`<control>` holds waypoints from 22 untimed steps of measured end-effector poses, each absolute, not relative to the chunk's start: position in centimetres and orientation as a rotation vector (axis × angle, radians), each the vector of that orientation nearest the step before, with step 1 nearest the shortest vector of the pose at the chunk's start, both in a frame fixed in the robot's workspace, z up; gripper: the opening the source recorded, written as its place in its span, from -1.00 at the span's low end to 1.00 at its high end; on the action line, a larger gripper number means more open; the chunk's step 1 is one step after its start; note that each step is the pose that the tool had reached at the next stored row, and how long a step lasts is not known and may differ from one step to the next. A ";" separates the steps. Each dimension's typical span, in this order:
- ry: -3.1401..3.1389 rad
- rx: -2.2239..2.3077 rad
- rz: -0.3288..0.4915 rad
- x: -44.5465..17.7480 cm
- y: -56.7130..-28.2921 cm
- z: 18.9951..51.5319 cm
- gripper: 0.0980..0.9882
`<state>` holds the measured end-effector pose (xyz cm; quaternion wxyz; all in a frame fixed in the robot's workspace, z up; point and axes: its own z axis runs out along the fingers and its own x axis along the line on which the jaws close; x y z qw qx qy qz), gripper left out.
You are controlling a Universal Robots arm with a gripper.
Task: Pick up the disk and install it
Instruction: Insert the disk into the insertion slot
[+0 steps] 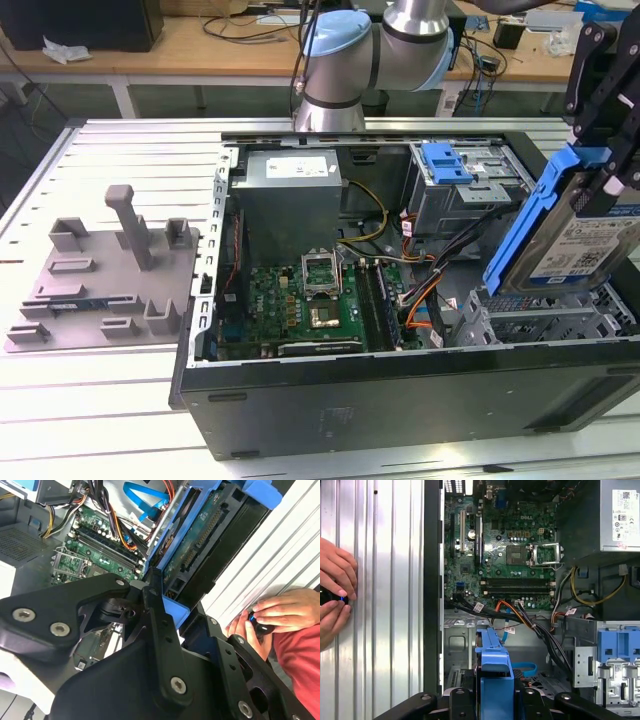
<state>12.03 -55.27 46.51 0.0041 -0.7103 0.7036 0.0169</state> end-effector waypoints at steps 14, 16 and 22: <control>2.205 -2.226 0.053 12.0 -55.4 46.0 -0.40; 2.205 -2.226 0.053 12.0 -55.4 45.9 -0.40; 2.205 -2.226 0.053 12.0 -55.4 45.7 -0.40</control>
